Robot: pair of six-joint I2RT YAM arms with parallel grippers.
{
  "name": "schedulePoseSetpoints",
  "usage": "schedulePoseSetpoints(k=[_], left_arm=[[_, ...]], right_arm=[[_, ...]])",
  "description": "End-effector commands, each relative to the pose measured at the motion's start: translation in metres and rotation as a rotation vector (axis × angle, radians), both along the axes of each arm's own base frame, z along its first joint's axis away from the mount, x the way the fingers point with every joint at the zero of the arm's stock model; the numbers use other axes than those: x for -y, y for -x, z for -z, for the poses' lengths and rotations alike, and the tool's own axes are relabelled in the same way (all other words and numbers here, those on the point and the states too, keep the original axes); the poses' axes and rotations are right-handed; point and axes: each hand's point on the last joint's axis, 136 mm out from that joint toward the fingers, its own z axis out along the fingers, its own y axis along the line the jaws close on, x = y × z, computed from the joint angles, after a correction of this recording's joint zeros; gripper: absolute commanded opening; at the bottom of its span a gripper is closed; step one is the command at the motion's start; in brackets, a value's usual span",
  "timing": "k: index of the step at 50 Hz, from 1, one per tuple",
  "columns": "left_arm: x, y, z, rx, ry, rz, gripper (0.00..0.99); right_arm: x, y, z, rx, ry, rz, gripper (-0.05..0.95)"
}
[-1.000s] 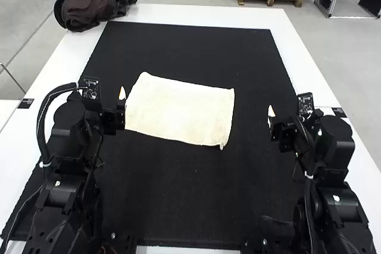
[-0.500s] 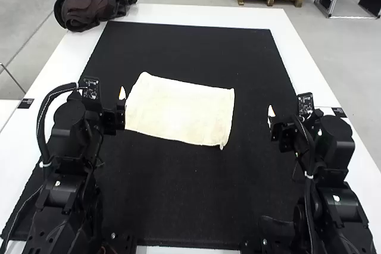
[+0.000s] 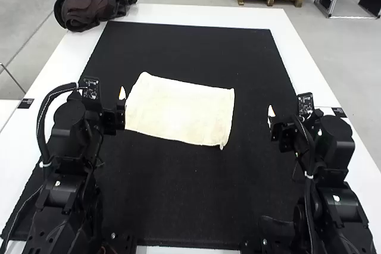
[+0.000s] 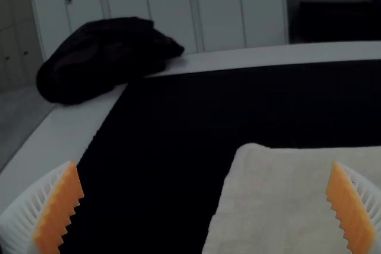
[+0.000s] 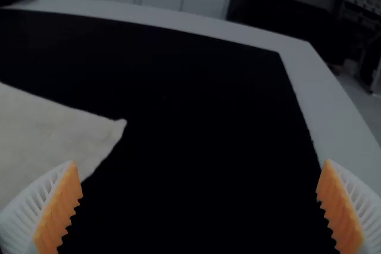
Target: Fold the towel.
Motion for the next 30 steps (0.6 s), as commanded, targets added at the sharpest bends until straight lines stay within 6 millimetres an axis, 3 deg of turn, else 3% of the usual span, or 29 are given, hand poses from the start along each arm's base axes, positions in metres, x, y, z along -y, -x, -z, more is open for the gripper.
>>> schedulePoseSetpoints(k=[1, 30], left_arm=[[0.0000, 0.0001, -0.0013, 0.016, 0.039, -0.001, 0.962], [0.0000, 0.0002, -0.0017, 0.016, 0.039, -0.001, 0.962]], right_arm=[[-0.0071, 0.0016, 0.0077, -0.023, 0.005, -0.043, 0.91], [-0.0106, 0.0021, 0.0084, -0.025, 0.008, -0.061, 0.91]])
